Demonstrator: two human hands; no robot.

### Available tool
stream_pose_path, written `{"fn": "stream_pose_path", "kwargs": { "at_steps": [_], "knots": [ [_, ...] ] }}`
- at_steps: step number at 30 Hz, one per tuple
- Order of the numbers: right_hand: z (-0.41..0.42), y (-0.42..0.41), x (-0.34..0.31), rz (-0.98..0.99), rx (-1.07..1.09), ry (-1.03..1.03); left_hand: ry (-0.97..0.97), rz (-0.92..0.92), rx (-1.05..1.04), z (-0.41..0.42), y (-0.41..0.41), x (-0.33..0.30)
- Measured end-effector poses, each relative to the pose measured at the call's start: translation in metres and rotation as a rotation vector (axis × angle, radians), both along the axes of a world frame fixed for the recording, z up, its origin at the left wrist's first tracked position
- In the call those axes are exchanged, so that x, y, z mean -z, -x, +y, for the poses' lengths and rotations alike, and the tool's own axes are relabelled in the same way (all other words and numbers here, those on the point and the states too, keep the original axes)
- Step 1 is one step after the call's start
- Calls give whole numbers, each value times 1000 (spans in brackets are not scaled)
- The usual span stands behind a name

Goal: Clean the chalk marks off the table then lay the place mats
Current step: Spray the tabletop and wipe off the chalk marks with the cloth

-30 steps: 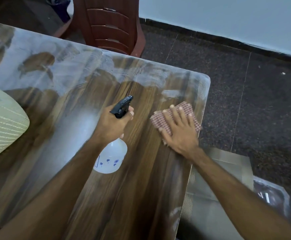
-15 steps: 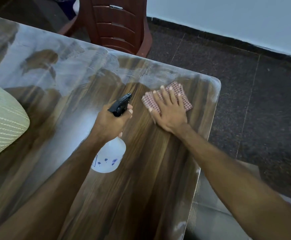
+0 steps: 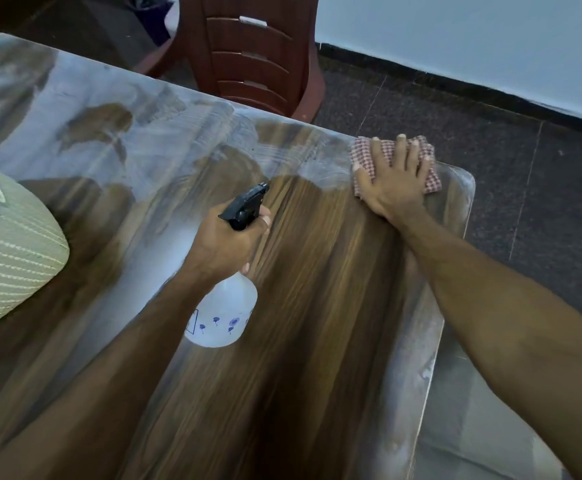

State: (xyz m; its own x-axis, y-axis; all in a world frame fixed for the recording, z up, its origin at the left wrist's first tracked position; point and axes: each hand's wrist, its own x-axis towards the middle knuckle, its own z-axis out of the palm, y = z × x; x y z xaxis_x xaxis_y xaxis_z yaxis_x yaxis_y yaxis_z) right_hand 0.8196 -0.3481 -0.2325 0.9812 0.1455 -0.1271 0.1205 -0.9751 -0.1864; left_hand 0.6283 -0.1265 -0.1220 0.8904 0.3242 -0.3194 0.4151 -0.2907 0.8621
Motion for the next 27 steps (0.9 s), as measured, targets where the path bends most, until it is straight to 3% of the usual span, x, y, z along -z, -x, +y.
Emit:
{"fn": "stream_pose_path", "kwargs": {
  "at_steps": [6,9,13,15,20,24,27],
  "knots": [
    [61,78,0,-28,-364,4,-22,-34,-15,17,-9,-8],
    [37,92,6,-53,-319,8,-16,-55,-26,31,-7,-14],
    [20,31,5,-50,-41,12,-9,-72,-49,48,-6,-15],
    [38,0,5,-73,-13,13,-12,-71,-52,55,-8,-12],
    [122,-12,2,-31,-172,8,-17,-86,-62,71,-10,-8],
    [163,45,3,-48,-410,9,-13,-106,-62,83,-14,-8],
    [147,95,9,-89,-473,-50,-12,-124,-71,95,-12,-9]
  ]
}}
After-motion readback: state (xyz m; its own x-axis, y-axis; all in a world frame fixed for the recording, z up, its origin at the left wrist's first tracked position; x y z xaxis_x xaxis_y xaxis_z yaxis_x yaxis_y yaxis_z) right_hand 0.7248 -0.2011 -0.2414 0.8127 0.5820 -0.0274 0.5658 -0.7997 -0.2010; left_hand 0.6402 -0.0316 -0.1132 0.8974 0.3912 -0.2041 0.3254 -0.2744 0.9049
